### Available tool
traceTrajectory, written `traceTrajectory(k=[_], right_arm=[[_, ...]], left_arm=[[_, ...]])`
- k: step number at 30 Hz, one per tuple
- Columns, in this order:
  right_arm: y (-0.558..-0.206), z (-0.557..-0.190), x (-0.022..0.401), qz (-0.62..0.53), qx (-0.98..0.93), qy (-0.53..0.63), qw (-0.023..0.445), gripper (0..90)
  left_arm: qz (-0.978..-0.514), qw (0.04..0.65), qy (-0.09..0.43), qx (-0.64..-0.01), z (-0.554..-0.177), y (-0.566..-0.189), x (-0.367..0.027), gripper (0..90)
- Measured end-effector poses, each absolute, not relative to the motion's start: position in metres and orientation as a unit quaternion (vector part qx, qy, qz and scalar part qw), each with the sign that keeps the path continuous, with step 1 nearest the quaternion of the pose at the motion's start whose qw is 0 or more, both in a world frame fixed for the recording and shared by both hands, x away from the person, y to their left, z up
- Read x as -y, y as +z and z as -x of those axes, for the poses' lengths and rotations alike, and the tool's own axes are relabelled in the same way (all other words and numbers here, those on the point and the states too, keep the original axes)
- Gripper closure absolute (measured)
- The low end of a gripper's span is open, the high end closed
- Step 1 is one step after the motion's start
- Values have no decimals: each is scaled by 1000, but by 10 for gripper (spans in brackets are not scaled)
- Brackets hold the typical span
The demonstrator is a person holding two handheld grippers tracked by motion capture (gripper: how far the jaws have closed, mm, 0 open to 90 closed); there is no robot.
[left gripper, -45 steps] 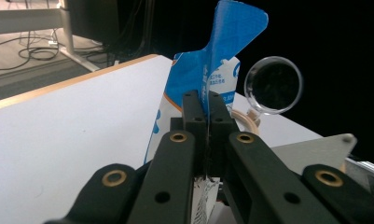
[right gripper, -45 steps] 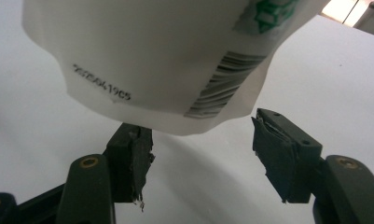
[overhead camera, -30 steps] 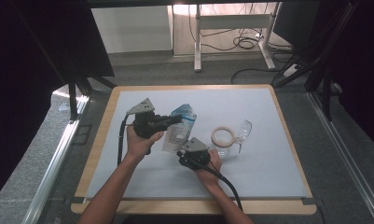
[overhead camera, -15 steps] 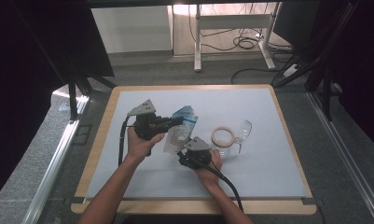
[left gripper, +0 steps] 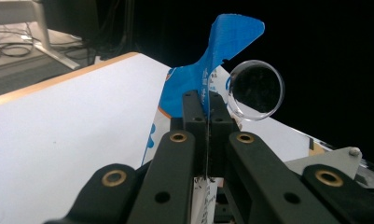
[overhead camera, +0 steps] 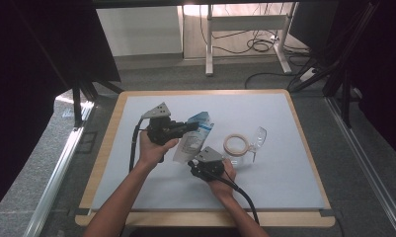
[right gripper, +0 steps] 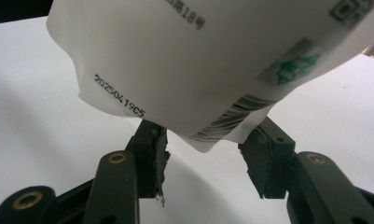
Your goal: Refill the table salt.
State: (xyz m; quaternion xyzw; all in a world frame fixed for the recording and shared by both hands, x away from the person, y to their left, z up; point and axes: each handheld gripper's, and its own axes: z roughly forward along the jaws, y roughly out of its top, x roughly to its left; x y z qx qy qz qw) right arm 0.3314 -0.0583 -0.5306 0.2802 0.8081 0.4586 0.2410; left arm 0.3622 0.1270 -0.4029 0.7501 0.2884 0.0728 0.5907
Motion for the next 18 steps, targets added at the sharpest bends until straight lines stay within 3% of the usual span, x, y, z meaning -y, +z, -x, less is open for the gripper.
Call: traceTrajectory(k=[18], right_arm=[[-531,-324,73,-313,-795,475,212,617]], left_arm=[[-764,578,62,-280,-374,-403,-103,900]])
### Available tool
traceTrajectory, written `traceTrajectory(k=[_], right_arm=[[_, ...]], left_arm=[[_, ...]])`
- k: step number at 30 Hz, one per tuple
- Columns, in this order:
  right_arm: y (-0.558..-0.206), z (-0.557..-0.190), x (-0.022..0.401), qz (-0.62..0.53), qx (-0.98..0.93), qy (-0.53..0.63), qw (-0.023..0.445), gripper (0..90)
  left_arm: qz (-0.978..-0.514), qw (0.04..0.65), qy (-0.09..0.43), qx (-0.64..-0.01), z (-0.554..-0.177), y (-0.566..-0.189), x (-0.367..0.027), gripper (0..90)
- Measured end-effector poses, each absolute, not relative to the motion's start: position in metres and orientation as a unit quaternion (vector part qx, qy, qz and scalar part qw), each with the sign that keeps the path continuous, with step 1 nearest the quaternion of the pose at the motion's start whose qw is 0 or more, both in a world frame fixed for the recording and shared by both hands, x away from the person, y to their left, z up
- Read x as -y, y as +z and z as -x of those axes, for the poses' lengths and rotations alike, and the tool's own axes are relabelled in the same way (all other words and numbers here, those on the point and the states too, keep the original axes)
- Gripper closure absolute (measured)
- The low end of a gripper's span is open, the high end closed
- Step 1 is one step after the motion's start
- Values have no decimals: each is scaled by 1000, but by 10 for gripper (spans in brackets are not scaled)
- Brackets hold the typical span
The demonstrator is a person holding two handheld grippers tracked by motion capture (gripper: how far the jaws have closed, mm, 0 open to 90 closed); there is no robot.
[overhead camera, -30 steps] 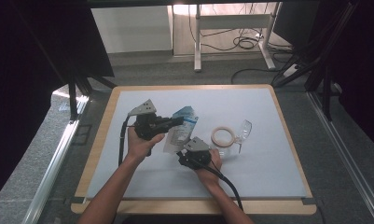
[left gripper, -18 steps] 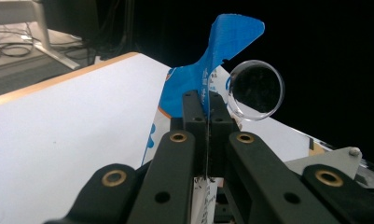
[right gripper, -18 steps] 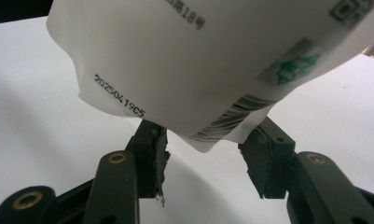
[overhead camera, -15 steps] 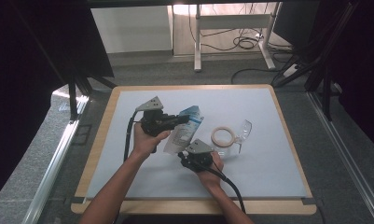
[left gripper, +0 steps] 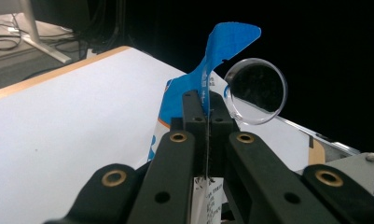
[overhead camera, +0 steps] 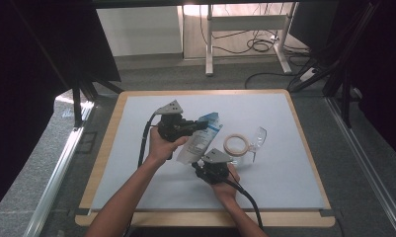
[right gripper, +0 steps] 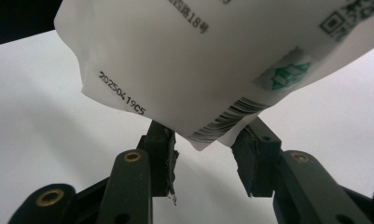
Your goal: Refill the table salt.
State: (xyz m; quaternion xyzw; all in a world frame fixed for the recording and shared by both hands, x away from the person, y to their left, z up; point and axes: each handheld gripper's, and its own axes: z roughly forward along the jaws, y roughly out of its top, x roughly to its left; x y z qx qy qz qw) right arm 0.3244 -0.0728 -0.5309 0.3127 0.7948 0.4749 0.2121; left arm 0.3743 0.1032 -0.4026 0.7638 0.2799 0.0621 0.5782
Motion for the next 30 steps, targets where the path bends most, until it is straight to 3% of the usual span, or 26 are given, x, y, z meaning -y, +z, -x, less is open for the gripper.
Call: traceTrajectory(k=[30], right_arm=[[-534,-310,84,-337,-780,494,185,641]], left_arm=[[-783,558,52,-271,-382,-405,-78,900]])
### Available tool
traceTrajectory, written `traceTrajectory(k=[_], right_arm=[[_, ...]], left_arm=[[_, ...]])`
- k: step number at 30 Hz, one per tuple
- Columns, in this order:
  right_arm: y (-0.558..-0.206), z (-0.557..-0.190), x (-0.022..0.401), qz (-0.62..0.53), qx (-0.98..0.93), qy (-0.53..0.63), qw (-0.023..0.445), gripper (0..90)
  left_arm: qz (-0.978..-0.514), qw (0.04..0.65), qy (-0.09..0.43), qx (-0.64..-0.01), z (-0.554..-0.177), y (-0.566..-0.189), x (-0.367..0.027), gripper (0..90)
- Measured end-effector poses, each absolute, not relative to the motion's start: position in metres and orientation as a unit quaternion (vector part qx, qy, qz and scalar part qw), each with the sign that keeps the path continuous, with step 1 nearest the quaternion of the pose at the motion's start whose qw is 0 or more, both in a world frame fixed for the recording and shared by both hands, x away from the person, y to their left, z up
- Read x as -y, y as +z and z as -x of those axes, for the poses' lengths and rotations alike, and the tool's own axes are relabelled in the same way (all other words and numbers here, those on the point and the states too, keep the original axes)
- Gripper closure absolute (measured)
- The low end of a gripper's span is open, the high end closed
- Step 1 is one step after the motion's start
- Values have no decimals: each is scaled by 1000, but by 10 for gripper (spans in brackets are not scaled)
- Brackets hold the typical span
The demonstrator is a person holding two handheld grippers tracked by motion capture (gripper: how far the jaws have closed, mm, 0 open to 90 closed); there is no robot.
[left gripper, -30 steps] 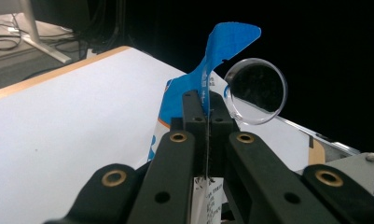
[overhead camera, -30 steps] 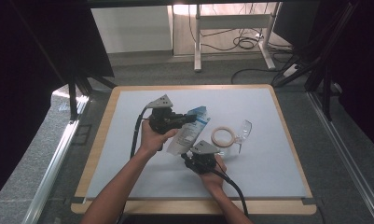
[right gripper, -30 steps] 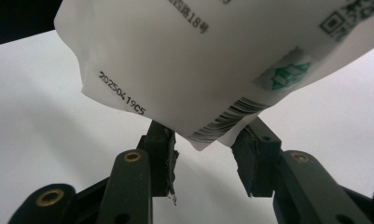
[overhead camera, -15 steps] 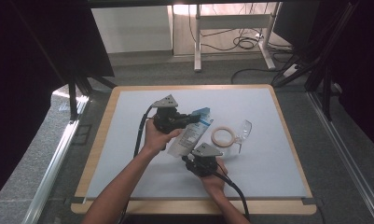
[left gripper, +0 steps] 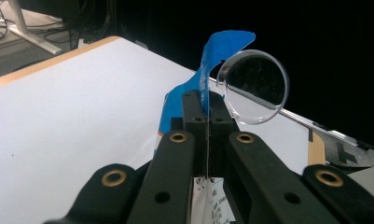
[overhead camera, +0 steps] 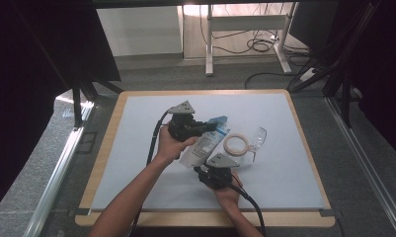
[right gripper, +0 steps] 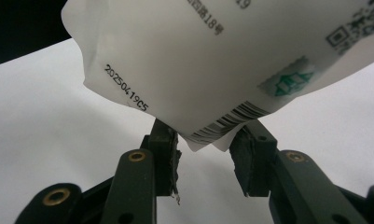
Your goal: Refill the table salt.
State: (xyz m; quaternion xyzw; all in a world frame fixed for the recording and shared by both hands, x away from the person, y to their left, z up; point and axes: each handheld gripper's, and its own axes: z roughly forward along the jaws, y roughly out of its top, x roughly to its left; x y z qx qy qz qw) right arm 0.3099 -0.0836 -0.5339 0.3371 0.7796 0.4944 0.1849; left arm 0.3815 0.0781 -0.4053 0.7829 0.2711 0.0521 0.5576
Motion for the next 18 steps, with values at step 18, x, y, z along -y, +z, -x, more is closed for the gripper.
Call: traceTrajectory(k=[18], right_arm=[[-534,-306,91,-346,-778,495,175,659]], left_arm=[[-792,548,45,-266,-387,-407,-64,900]])
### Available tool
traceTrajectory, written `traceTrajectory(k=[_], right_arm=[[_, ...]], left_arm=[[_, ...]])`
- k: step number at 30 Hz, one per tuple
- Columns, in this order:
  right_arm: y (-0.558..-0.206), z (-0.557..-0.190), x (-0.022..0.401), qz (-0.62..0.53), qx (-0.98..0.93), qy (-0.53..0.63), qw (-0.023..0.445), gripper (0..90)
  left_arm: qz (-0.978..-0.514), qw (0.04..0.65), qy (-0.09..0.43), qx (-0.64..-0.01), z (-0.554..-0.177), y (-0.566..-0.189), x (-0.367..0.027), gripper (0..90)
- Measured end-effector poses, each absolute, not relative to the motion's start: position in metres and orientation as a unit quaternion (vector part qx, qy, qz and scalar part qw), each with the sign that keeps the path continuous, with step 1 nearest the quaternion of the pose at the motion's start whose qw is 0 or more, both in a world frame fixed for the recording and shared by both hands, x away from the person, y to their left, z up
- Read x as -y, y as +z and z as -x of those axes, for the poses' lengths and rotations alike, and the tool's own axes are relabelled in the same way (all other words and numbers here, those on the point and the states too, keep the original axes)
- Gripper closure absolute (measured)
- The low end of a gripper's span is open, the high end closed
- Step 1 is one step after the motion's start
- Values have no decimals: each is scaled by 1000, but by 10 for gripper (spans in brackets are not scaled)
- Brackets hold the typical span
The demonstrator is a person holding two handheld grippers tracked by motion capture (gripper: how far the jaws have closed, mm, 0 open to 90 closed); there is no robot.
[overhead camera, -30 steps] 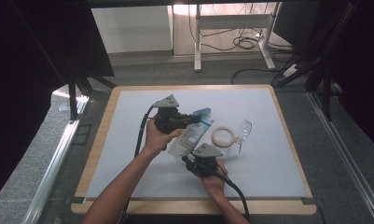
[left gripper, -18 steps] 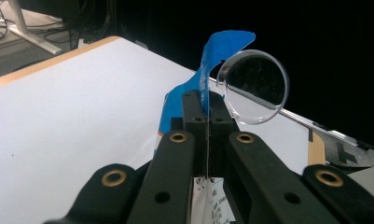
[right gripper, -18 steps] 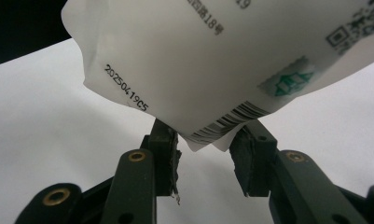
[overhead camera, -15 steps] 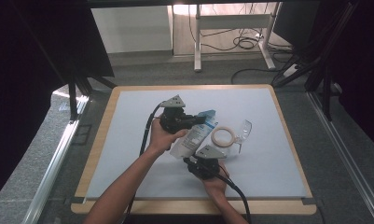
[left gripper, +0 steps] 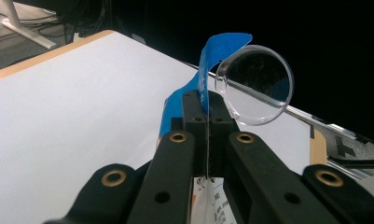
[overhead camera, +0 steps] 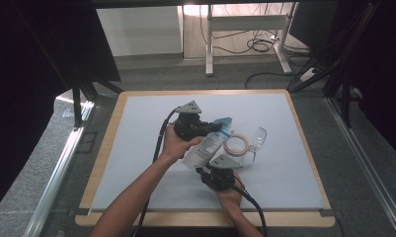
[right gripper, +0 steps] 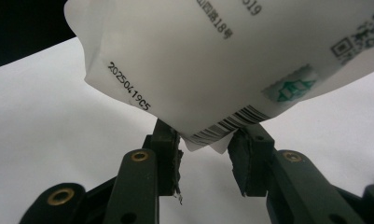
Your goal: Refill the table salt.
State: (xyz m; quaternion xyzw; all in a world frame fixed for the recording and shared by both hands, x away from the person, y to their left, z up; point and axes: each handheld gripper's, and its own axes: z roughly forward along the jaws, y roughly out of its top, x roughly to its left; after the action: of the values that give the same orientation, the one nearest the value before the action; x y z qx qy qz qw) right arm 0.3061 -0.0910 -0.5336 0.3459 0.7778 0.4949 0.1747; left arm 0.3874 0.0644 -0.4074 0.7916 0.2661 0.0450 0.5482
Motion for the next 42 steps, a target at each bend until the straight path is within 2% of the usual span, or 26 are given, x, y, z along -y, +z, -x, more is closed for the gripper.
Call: traceTrajectory(k=[42], right_arm=[[-527,-296,106,-354,-764,523,134,703]], left_arm=[[-818,518,30,-249,-403,-407,-36,900]])
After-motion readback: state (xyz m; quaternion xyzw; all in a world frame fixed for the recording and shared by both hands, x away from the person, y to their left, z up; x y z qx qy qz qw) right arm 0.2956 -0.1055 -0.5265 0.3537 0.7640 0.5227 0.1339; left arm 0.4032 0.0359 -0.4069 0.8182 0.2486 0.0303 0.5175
